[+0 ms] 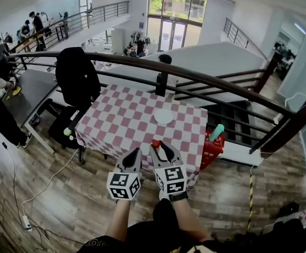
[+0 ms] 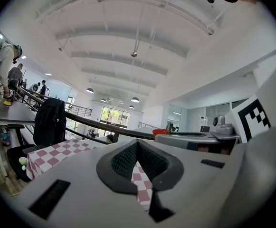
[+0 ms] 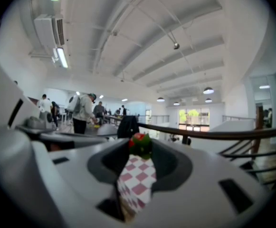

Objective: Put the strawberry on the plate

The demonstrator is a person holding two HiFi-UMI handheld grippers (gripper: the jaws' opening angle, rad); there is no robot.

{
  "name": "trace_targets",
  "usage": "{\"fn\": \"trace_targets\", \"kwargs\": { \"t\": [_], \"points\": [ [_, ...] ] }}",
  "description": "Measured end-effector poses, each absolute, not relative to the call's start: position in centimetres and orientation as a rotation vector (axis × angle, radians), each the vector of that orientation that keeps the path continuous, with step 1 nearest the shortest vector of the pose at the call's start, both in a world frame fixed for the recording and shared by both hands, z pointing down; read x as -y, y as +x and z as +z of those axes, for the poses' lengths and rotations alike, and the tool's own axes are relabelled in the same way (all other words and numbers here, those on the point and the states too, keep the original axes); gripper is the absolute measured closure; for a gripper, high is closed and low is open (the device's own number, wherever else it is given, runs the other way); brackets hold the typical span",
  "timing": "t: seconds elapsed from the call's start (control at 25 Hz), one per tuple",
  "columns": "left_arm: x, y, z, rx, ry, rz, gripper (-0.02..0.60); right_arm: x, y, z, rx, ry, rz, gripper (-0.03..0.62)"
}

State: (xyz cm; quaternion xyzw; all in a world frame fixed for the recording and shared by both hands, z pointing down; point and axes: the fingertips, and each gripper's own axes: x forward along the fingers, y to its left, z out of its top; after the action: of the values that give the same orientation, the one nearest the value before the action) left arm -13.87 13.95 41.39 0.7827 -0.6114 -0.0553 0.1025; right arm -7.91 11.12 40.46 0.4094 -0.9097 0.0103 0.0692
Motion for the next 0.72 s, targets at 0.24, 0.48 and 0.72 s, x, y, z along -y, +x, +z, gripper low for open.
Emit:
{"fn": "trace_targets", "kwargs": {
  "t": [0.24,0.48,0.72],
  "points": [
    [-4.9,-12.5,40.7,1.85,2.31,-0.149,0.572,-1.8,-5.0,39.6,2.748,1.279,0.043,0.445],
    [3.3,-10.1,39.1,1.88,2.32,-0.133,0.572,6.8,-1.7,38.1,2.76,1.306,0.061,0.445],
    [9.2,-8.4,40.2,1.898,2.291,-0.089,0.572,13.4,0.3,39.6,2.77,1.296,0.136,0.445]
  ]
}}
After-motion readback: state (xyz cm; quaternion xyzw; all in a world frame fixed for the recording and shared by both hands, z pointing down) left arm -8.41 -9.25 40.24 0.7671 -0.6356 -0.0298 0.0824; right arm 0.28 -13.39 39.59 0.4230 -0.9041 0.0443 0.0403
